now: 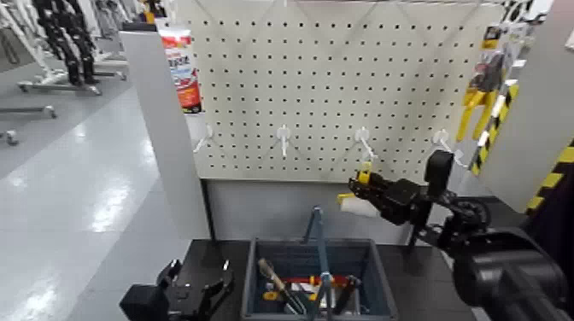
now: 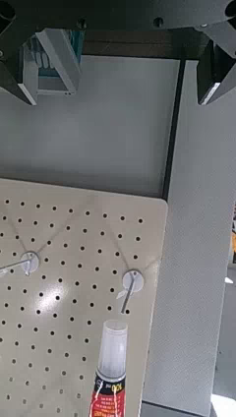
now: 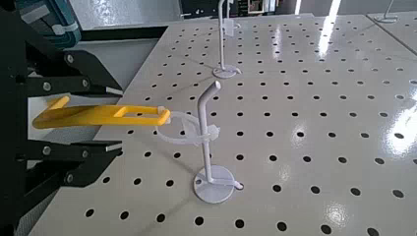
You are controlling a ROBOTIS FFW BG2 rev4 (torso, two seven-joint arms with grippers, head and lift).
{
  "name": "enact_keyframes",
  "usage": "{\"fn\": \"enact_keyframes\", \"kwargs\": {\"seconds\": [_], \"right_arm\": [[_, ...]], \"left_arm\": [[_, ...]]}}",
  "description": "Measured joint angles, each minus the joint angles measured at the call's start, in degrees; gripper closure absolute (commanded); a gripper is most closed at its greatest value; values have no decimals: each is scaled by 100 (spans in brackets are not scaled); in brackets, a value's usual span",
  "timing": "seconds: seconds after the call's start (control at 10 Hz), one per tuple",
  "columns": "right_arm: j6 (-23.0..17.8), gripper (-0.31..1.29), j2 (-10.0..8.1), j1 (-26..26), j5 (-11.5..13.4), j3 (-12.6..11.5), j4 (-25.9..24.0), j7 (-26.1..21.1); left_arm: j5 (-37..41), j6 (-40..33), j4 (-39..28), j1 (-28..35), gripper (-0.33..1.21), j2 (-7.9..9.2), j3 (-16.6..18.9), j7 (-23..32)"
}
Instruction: Put the yellow roller into the crate.
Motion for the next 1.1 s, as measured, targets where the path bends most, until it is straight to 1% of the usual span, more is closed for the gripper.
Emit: {"fn": "enact_keyframes", "kwargs": {"seconds": [0.5,0.7,0.8,1.1], "right_arm": [[-17,128,9,80,-70,-30,-56,25],[32,128,36,187,-77,-118,-224,71],[90,128,56,295,-83,-202,-419,95],[380,128,135,723,-110,-445,-1249,87]], "left_arm": [[0,0,8,-16,10,10,-8,-18],[0,0,17,-18,10,16,-9,-19],[0,0,18,-17,10,18,-9,-19],[0,0,17,-7,10,18,-1,-19]]}}
